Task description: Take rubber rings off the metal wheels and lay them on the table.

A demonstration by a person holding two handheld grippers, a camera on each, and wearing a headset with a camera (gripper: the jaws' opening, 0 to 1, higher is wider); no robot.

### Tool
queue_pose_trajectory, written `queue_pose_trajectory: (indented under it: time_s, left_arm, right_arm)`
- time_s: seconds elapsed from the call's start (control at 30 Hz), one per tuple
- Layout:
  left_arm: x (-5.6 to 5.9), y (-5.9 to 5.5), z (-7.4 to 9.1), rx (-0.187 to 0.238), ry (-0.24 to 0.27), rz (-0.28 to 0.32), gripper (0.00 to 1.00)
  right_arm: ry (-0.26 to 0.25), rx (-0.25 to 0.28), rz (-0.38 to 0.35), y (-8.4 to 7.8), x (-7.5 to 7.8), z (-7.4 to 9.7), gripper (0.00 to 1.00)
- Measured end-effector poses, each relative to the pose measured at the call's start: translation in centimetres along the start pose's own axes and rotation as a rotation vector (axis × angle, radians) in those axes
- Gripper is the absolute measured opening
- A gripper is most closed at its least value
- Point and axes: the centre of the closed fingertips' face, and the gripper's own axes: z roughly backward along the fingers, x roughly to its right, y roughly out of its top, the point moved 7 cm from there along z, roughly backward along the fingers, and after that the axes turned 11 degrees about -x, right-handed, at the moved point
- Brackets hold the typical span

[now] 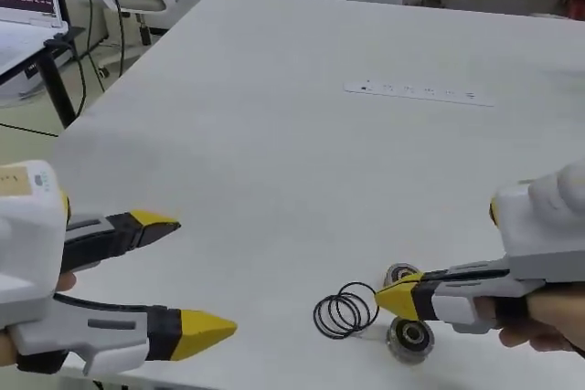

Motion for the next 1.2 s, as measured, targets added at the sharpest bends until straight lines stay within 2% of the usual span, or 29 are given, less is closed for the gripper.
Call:
queue_pose_trajectory:
  time_s: [0.33,0.5,0.53,0.8,1.2]
  left_arm:
    - [-0.2,-0.2,0.1,0.001,0.009,0.009,0.73]
    - [-0.2,-0.3,0.2,0.004,0.011,0.01,0.73]
    - [-0.2,-0.3,0.2,0.004,0.011,0.011,0.73]
    - [-0.2,-0.4,0.1,0.0,0.012,0.013,0.72]
    - [0.1,-0.3,-0.4,-0.002,-0.003,0.007,0.72]
  right_arm:
    - [-0.038,-0.03,-0.012,-0.7,0.6,-0.9,0.0]
    - [-0.043,-0.055,0.024,-1.0,0.5,-1.5,0.01]
    - [-0.043,-0.045,0.048,-0.8,0.5,-1.5,0.03]
    - [-0.071,-0.077,0.103,-0.8,0.4,-1.3,0.06]
    - [-0.092,-0.041,0.125,0.1,0.4,0.0,0.07]
